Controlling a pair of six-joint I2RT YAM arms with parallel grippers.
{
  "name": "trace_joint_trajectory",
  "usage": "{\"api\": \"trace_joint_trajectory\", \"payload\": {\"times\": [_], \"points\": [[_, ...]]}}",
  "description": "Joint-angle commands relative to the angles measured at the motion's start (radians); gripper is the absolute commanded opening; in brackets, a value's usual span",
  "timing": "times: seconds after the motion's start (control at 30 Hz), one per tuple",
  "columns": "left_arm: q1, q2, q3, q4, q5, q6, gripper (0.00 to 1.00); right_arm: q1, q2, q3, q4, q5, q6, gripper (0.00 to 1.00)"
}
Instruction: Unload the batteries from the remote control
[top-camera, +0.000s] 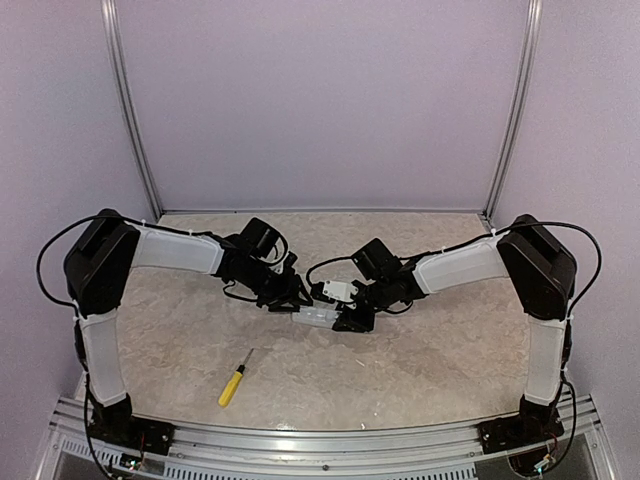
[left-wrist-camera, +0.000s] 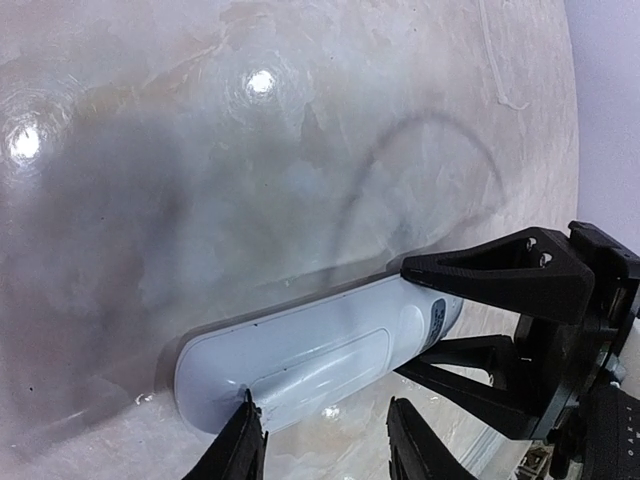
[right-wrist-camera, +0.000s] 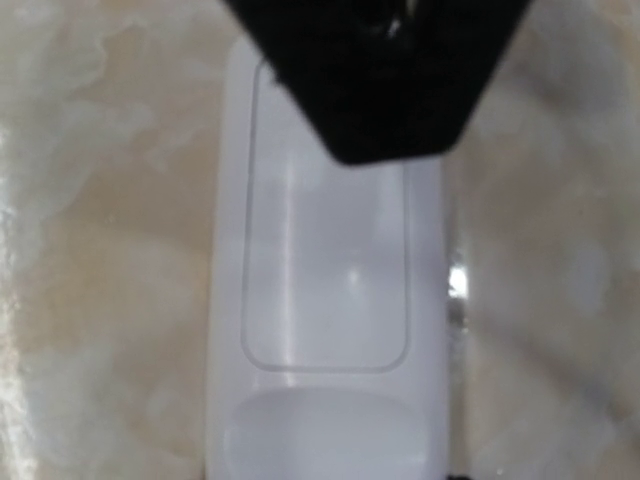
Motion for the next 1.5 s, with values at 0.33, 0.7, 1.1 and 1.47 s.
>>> {"api": "trace_joint_trajectory", "payload": {"times": [0.33, 0.7, 1.1, 1.47], "points": [[-0.015, 0.011, -0.09, 0.303, 0.294, -0.07, 0.41, 0.008, 0.041, -0.032, 0.058, 0.013, -0.019, 0.05], [-0.021, -0.038, -0.087, 0.34, 0.313, -0.119, 0.41, 0.008, 0.046, -0.034, 0.058, 0.02, -0.026, 0.05], [-0.022, -0.103, -0.098, 0.411, 0.341, -0.199, 0.41, 0.008, 0.069, -0.027, 0.064, 0.029, -0.024, 0.05], [0.045, -0.184, -0.152, 0.236, 0.122, -0.096, 0.41, 0.008, 0.071, -0.026, 0.069, 0.027, -0.026, 0.05]]}}
